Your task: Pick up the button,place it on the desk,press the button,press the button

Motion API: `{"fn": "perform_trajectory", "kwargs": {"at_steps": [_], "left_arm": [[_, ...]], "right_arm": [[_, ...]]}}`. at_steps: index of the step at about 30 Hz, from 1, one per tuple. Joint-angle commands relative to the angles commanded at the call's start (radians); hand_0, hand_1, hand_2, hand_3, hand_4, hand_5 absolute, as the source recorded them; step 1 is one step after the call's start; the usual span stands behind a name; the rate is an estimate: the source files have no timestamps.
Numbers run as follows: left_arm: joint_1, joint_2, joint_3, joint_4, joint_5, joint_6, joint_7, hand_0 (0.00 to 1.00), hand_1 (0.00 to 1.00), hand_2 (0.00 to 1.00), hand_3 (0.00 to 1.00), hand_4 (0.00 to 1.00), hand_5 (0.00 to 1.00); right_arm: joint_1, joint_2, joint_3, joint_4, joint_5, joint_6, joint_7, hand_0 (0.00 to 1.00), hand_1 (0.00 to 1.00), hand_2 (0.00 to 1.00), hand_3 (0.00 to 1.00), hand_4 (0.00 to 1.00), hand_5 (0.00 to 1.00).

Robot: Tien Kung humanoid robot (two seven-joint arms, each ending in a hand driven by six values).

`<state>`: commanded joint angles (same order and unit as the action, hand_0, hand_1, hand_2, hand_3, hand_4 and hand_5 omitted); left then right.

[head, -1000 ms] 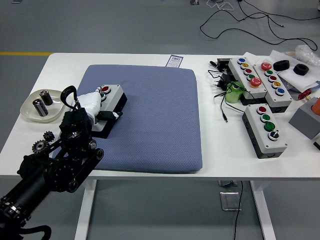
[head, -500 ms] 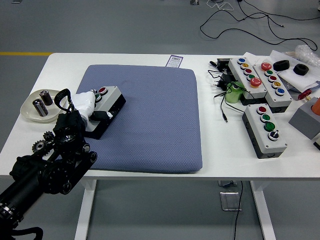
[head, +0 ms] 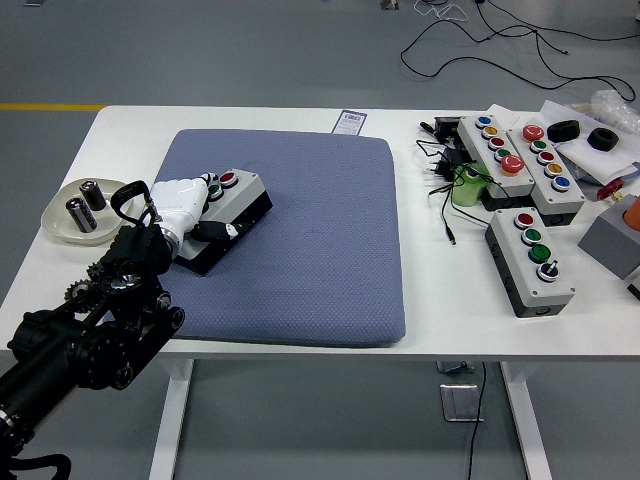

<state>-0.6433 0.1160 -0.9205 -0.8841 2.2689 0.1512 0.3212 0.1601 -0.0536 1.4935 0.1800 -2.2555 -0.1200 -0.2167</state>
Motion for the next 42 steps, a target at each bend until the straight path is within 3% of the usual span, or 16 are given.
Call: {"fn": "perform_trajectory", "kwargs": {"at_steps": [8,13,21,25,30,42], "left_arm": [[-0.012,0.064,0.083,0.006,-0.024,0.079,-0.195,0.046,0.011,0.058,0.302,0.84,0.465],[-0.019,0.125,0.155,0.009,-0.058,0.176,-0.333,0.046,0.013,0.064,0.304,0.829,0.459],[-0.03,0.191,0.275,0.016,-0.078,0.356,-0.504,0.043,0.011,0.065,0.309,0.811,0.453],[-0.035,0.201,0.318,0.016,-0.098,0.43,-0.555,0.039,0.008,0.06,0.308,0.803,0.448],[-0.039,0.201,0.35,0.025,-0.128,0.486,-0.595,0.038,0.009,0.061,0.309,0.791,0.443],[-0.059,0.179,0.401,0.05,-0.149,0.488,-0.613,0.037,0.01,0.062,0.313,0.77,0.416]], "right_arm": [[0.001,0.0,0.001,0.0,-0.001,0.0,0.0,0.673,0.658,0.674,0.624,0.31,0.173],[0.002,0.001,0.001,0.0,-0.001,0.0,0.0,0.673,0.658,0.674,0.624,0.31,0.173],[0.002,0.002,0.005,0.0,-0.002,0.0,0.0,0.673,0.658,0.674,0.624,0.31,0.173],[0.001,0.004,0.01,0.0,-0.008,0.0,0.0,0.673,0.658,0.674,0.624,0.31,0.173],[-0.001,0.005,0.009,0.0,-0.006,0.0,0.0,0.673,0.658,0.674,0.624,0.31,0.173],[-0.007,0.008,0.006,0.0,-0.009,0.001,0.002,0.673,0.658,0.674,0.624,0.31,0.173]]}}
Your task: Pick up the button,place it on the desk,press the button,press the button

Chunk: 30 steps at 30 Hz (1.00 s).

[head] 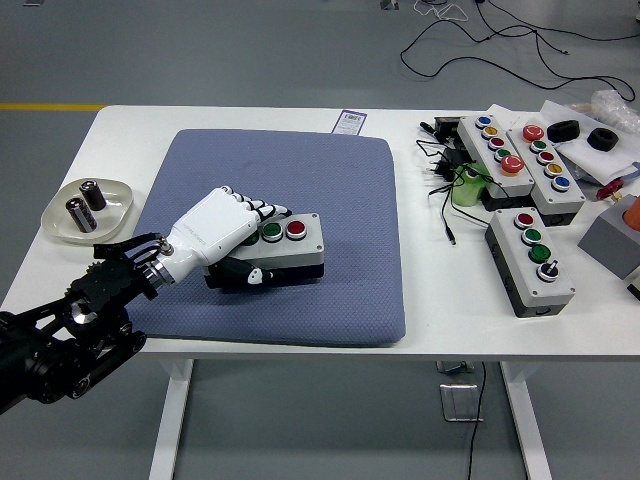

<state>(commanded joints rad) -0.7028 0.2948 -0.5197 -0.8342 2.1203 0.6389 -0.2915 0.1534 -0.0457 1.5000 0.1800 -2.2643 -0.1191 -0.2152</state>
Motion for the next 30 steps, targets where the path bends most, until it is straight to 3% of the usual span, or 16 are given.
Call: {"fn": "perform_trajectory", "kwargs": {"at_steps": [3,5,6,11,12,17,18,23,24,30], "left_arm": [[-0.001,-0.007,-0.004,0.0,0.013,-0.033,0.005,0.037,0.01,0.062,0.313,0.77,0.416],[0.001,-0.01,-0.009,-0.001,0.015,-0.042,0.005,0.037,0.01,0.062,0.313,0.77,0.416],[0.002,-0.011,-0.01,-0.001,0.017,-0.044,0.006,0.041,0.045,0.101,0.362,0.788,0.446],[0.004,-0.012,-0.014,0.0,0.062,-0.069,0.029,0.041,0.045,0.101,0.362,0.788,0.446],[0.004,-0.011,-0.017,0.0,0.069,-0.074,0.032,0.096,0.213,0.291,0.612,0.882,0.621],[0.008,-0.008,-0.029,-0.008,0.073,-0.085,0.03,0.096,0.213,0.291,0.612,0.882,0.621],[0.009,-0.008,-0.03,-0.01,0.073,-0.085,0.03,0.281,0.439,0.492,0.843,0.904,0.653],[0.012,-0.005,-0.033,-0.011,0.072,-0.075,0.038,0.281,0.439,0.492,0.843,0.904,0.653],[0.013,-0.004,-0.035,-0.013,0.069,-0.076,0.038,0.563,0.668,0.731,0.998,0.918,0.657],[0.021,0.001,-0.05,-0.031,0.074,-0.107,0.054,0.563,0.668,0.731,0.998,0.918,0.657]], "right_arm": [[0.0,0.001,-0.001,0.0,0.001,0.0,0.0,0.673,0.658,0.674,0.624,0.31,0.173],[0.0,0.001,-0.003,0.0,0.002,0.0,0.0,0.673,0.658,0.674,0.624,0.31,0.173],[0.0,0.001,-0.004,0.0,0.003,0.0,0.0,0.673,0.658,0.674,0.624,0.31,0.173],[0.002,0.001,-0.007,0.0,0.007,0.0,0.0,0.673,0.658,0.674,0.624,0.31,0.173],[0.002,0.001,-0.007,0.0,0.007,0.0,0.0,0.673,0.658,0.674,0.624,0.31,0.173],[0.003,0.0,-0.006,0.0,0.006,0.0,0.001,0.673,0.658,0.674,0.624,0.31,0.173],[0.003,0.0,-0.005,0.0,0.006,0.0,0.001,0.673,0.658,0.674,0.624,0.31,0.173],[0.004,0.0,-0.004,0.0,0.004,0.0,0.001,0.673,0.658,0.674,0.624,0.31,0.173],[0.004,0.0,-0.004,0.0,0.005,0.0,0.001,0.673,0.658,0.674,0.624,0.31,0.173],[0.006,0.0,-0.004,0.0,0.006,0.0,0.0,0.673,0.658,0.674,0.624,0.31,0.173]]}}
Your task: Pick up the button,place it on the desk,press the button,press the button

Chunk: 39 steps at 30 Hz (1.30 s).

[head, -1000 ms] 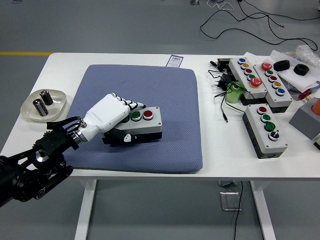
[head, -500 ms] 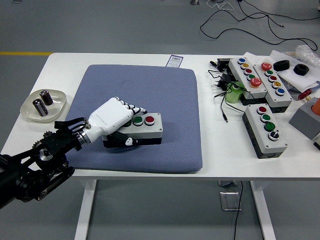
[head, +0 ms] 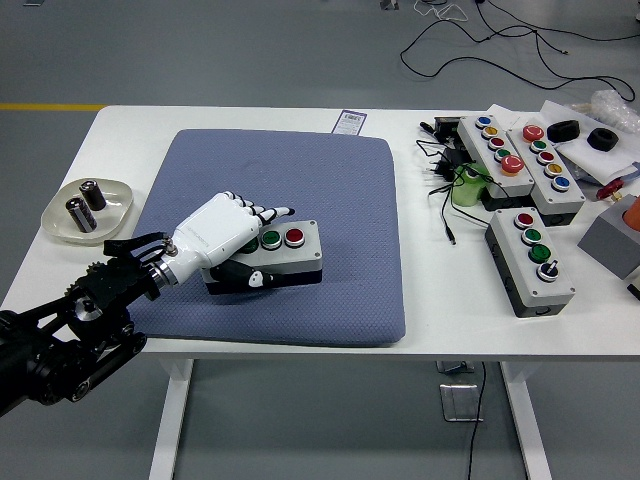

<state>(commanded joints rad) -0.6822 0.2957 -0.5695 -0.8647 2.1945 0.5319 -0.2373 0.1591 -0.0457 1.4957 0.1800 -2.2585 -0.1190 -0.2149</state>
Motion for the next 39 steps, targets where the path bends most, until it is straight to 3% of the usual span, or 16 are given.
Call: {"fn": "perform_trajectory", "kwargs": {"at_steps": [1,6,7,11,13,15,18,19,20,23,24,27,28,31,35,39], "left_arm": [[0.003,0.001,-0.005,-0.005,0.005,-0.011,0.004,0.733,0.791,0.926,0.998,0.976,0.658],[0.023,0.014,-0.043,-0.056,0.016,-0.06,0.008,0.733,0.791,0.926,0.998,0.976,0.658],[0.033,0.021,-0.06,-0.082,0.021,-0.073,0.015,0.851,0.881,0.991,0.998,0.998,0.675],[0.075,0.039,-0.137,-0.173,0.054,-0.117,0.04,0.851,0.881,0.991,0.998,0.998,0.675],[0.12,0.048,-0.207,-0.25,0.074,-0.126,0.064,0.883,0.889,0.975,0.998,0.988,0.69],[0.155,0.054,-0.256,-0.322,0.074,-0.083,0.093,0.883,0.889,0.975,0.998,0.988,0.69],[0.176,0.062,-0.276,-0.432,0.072,0.043,0.143,0.883,0.889,0.975,0.998,0.988,0.69],[0.174,0.066,-0.269,-0.468,0.074,0.095,0.163,0.253,0.232,0.263,0.733,0.803,0.847],[0.172,0.067,-0.264,-0.492,0.074,0.113,0.175,0.253,0.232,0.263,0.733,0.803,0.847],[0.165,0.07,-0.249,-0.548,0.07,0.113,0.222,0.253,0.232,0.263,0.733,0.803,0.847],[0.163,0.07,-0.246,-0.56,0.066,0.113,0.238,0.002,0.002,0.02,0.577,0.769,0.998],[0.163,0.075,-0.23,-0.585,-0.018,0.108,0.241,0.002,0.002,0.02,0.577,0.769,0.998],[0.163,0.077,-0.225,-0.589,-0.051,0.089,0.242,0.002,0.002,0.02,0.577,0.769,0.998],[0.157,0.077,-0.208,-0.591,-0.112,-0.029,0.301,0.002,0.002,0.002,0.575,0.725,0.998],[0.153,0.074,-0.187,-0.578,-0.108,-0.187,0.384,0.002,0.002,0.002,0.575,0.725,0.998],[0.152,0.072,-0.164,-0.572,-0.097,-0.332,0.433,0.002,0.002,0.002,0.611,0.7,0.998]], "right_arm": [[0.0,0.0,0.0,0.0,0.0,0.0,0.0,0.673,0.658,0.674,0.624,0.31,0.173],[0.0,0.0,0.002,0.0,0.0,0.0,0.0,0.673,0.658,0.674,0.624,0.31,0.173],[0.001,0.0,0.002,0.0,-0.001,0.0,0.0,0.673,0.658,0.674,0.624,0.31,0.173],[0.0,-0.001,0.004,0.0,-0.003,-0.001,0.001,0.673,0.658,0.674,0.624,0.31,0.173],[0.0,-0.002,0.006,0.0,-0.006,-0.001,0.001,0.673,0.658,0.674,0.624,0.31,0.173],[0.0,-0.003,0.007,0.0,-0.004,-0.002,0.002,0.673,0.658,0.674,0.624,0.31,0.173],[0.001,-0.004,0.016,0.0,-0.009,-0.003,0.002,0.673,0.658,0.674,0.624,0.31,0.173],[0.001,-0.005,0.019,0.0,-0.01,-0.002,0.003,0.673,0.658,0.674,0.624,0.31,0.173],[0.002,-0.005,0.021,0.0,-0.01,-0.002,0.003,0.673,0.658,0.674,0.624,0.31,0.173],[0.001,-0.004,0.025,0.0,-0.01,-0.002,0.002,0.673,0.658,0.674,0.624,0.31,0.173],[0.001,-0.003,0.025,0.0,-0.01,-0.001,0.002,0.673,0.658,0.674,0.624,0.31,0.173],[0.001,-0.003,0.022,0.0,-0.01,-0.002,0.002,0.673,0.658,0.674,0.624,0.31,0.173],[0.001,-0.003,0.02,0.0,-0.01,-0.002,0.001,0.673,0.658,0.674,0.624,0.31,0.173],[0.0,-0.003,0.016,0.0,-0.008,-0.003,0.001,0.673,0.658,0.674,0.624,0.31,0.173],[-0.002,-0.003,0.012,0.0,-0.005,-0.002,0.001,0.673,0.658,0.674,0.624,0.31,0.173],[-0.004,-0.002,0.012,0.0,-0.006,-0.002,0.0,0.673,0.658,0.674,0.624,0.31,0.173]]}}
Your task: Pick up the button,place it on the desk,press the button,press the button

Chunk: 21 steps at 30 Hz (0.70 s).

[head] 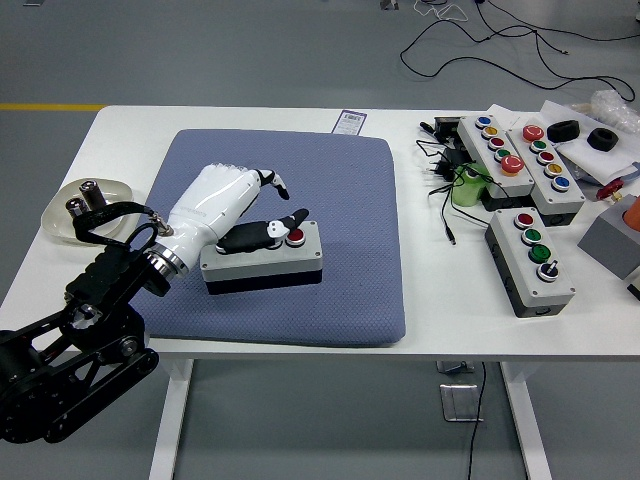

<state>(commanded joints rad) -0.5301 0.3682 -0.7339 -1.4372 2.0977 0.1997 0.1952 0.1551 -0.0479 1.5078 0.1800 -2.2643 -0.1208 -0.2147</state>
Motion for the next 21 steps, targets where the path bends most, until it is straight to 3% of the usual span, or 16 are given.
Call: {"fn": "perform_trajectory", "kwargs": {"at_steps": [4,13,21], "left_arm": [[-0.001,0.0,0.018,0.014,0.005,-0.05,0.013,0.002,0.002,0.002,0.611,0.697,0.998],[0.002,0.002,0.018,0.04,0.007,-0.049,0.017,0.002,0.002,0.002,0.618,0.696,0.99],[0.009,0.013,0.001,0.029,0.02,-0.057,0.023,0.002,0.002,0.002,0.612,0.69,0.979]], "right_arm": [[-0.001,0.0,0.001,0.0,-0.003,0.0,0.0,0.673,0.658,0.674,0.624,0.31,0.173],[-0.002,0.001,0.001,0.0,-0.003,0.0,0.001,0.673,0.658,0.674,0.624,0.31,0.173],[0.001,0.001,0.0,0.0,0.0,-0.001,0.002,0.673,0.658,0.674,0.624,0.31,0.173]]}}
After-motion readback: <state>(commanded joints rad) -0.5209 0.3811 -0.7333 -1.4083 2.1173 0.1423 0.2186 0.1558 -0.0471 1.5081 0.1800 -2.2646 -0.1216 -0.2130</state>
